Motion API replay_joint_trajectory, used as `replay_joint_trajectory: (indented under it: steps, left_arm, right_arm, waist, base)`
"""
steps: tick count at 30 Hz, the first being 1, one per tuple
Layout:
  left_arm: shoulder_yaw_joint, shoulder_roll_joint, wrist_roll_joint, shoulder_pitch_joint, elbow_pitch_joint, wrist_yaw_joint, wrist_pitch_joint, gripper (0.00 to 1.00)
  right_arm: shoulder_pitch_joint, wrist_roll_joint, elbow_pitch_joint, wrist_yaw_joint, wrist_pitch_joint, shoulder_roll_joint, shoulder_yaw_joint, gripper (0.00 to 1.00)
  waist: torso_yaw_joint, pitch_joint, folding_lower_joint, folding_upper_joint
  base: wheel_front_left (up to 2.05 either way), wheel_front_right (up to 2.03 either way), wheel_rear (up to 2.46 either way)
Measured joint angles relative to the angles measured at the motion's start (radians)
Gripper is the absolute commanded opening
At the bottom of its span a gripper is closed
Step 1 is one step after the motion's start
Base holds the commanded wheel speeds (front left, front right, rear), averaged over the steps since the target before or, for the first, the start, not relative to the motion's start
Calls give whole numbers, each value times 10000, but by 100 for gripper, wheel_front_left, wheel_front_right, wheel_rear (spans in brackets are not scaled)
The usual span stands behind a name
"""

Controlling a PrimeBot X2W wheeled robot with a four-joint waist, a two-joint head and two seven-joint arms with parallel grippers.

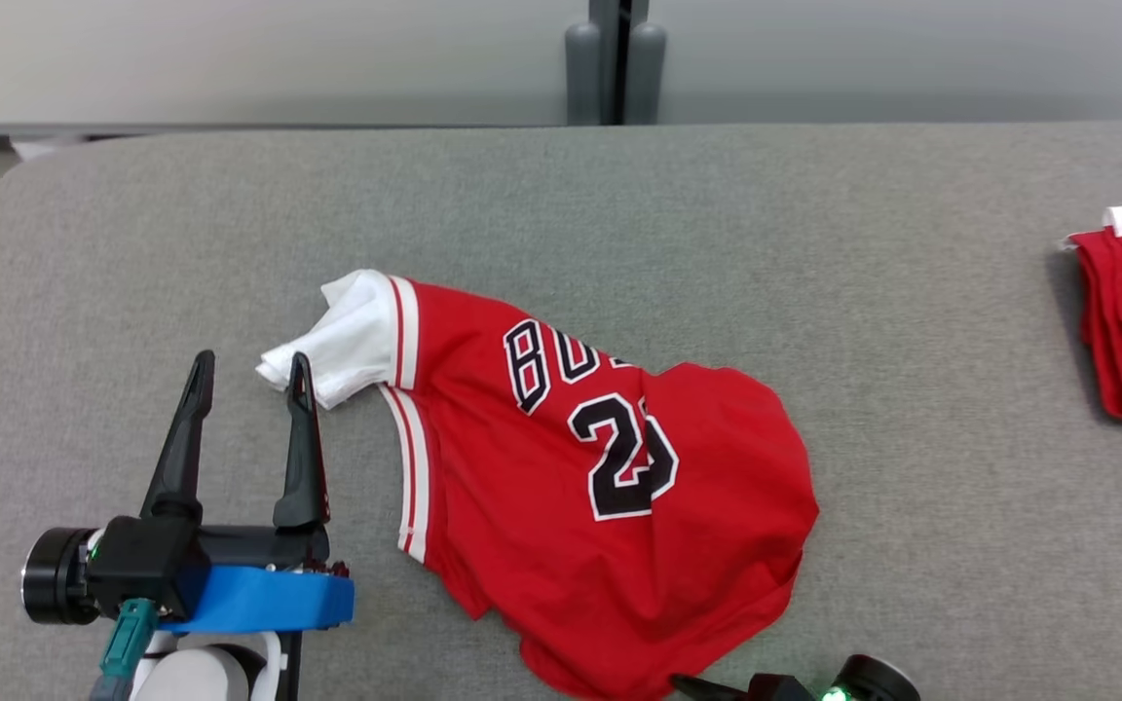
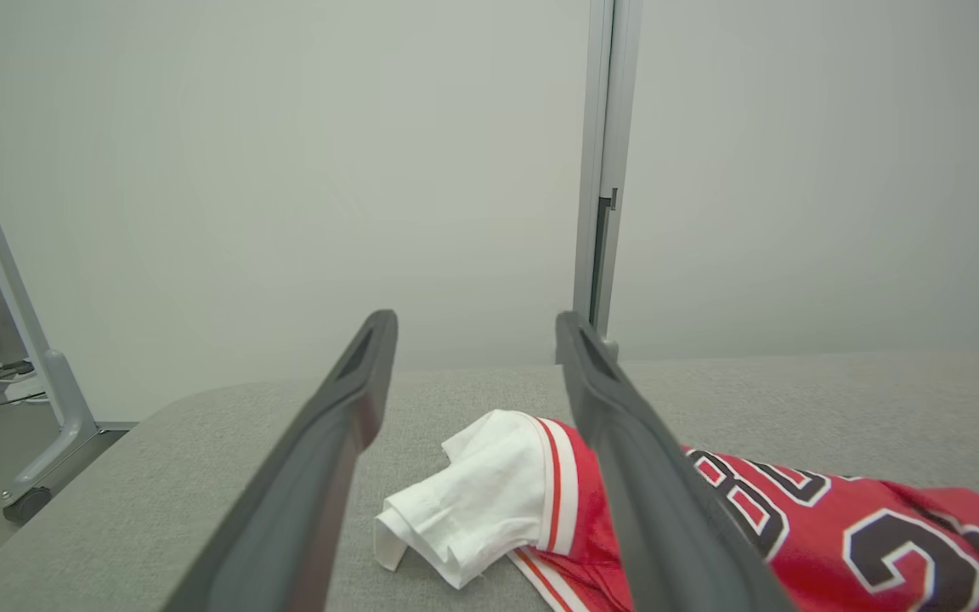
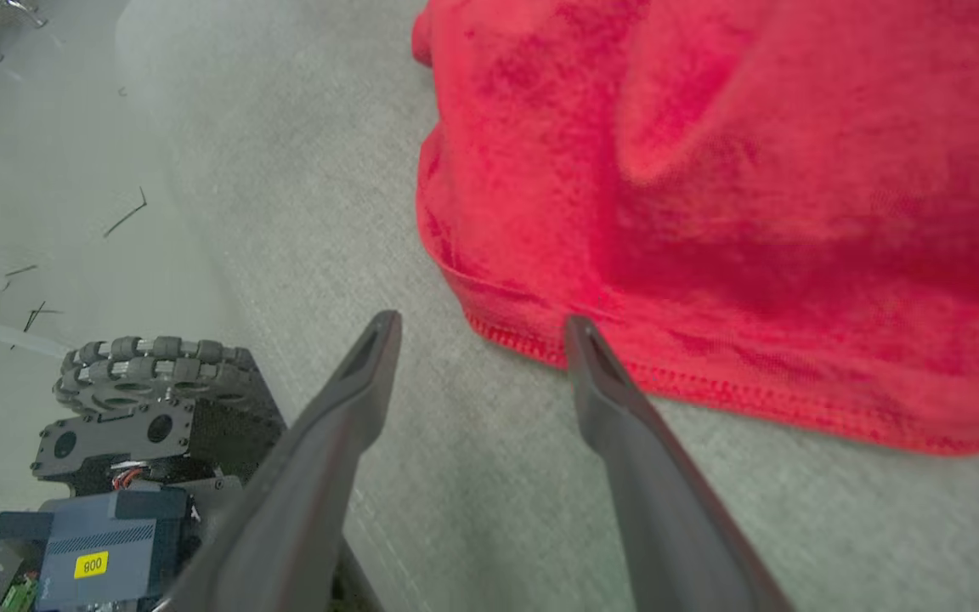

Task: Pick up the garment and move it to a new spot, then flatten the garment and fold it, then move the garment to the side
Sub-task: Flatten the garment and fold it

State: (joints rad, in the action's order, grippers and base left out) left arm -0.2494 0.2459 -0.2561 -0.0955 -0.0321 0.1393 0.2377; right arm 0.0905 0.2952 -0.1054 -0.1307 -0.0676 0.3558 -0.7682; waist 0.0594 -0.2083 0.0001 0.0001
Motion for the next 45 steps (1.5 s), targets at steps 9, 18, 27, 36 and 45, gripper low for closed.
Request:
replay_joint_trajectory:
  steps: [9,18,27,36,45]
  left_arm:
    - [31,-238,40,-396,236,-19,196,100]
    - [217,-311,128,-424,253,-8,238,100]
    - [343,-299,201,-340,194,6,240,100]
    - [244,-408,232,-371,224,-75,242,100]
    - [217,-669,280,-782,297,-226,242,100]
  right_arm:
    - [1327,337,-871,-15,-474,487,-834,0]
    - [1499,631,-134,-2,577,443,-194,0]
    - [1510,466,1632,0,1139,587,2280,0]
    - [1584,230,1423,-2,1049,399,4918,0]
    - [2651,439,-660,0,1354,756,6125,0]
  waist:
    - [498,-692,0,0]
    - [251,-688,1,1]
    - [-243,-476,0,0]
    - [-279,-509,-1,0]
    - [8,-1249,0,1]
  base:
    - [0,0,0]
    - [0,0,0]
    - [0,0,0]
    - [0,0,0]
    - [0,0,0]
